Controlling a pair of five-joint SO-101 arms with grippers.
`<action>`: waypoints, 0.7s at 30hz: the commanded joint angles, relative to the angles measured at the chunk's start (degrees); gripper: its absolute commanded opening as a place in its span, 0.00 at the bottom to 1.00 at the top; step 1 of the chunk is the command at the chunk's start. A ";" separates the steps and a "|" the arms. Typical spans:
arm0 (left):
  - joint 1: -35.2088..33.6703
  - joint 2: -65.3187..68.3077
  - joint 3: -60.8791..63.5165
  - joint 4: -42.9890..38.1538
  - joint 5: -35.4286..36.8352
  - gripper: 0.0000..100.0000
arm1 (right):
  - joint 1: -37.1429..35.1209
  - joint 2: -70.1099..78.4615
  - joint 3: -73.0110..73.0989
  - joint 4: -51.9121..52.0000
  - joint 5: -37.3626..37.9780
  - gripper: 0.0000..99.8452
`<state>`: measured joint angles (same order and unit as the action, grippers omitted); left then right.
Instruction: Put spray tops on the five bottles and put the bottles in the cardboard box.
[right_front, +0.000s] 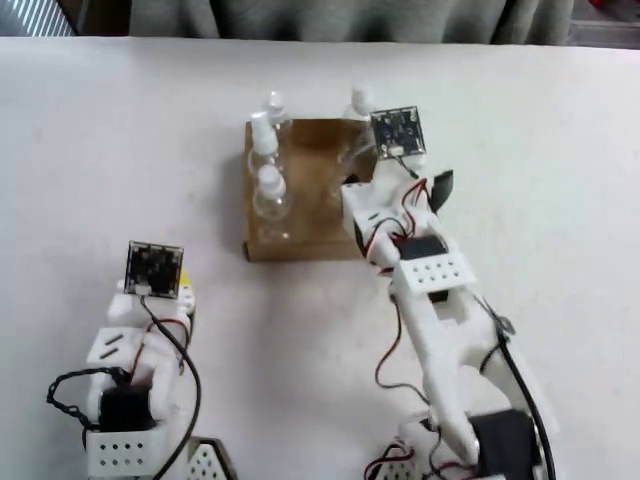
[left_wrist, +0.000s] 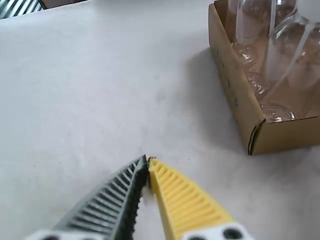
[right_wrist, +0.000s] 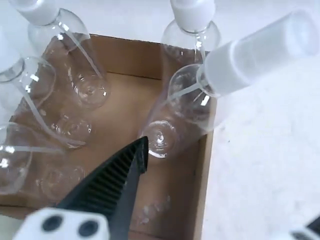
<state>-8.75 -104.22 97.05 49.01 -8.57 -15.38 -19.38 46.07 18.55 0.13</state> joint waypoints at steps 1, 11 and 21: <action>-0.13 -0.66 -0.09 -1.23 -0.70 0.02 | 0.13 -7.43 -0.79 8.04 0.53 0.50; -0.13 -0.66 -0.09 -1.23 -0.70 0.02 | 0.13 -21.49 2.73 30.55 2.64 0.50; -0.13 -0.66 -0.09 -1.67 -0.70 0.02 | 3.38 -44.18 20.75 30.64 5.98 0.46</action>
<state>-8.75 -104.22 97.05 48.92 -8.57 -13.89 -55.96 65.05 48.70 5.32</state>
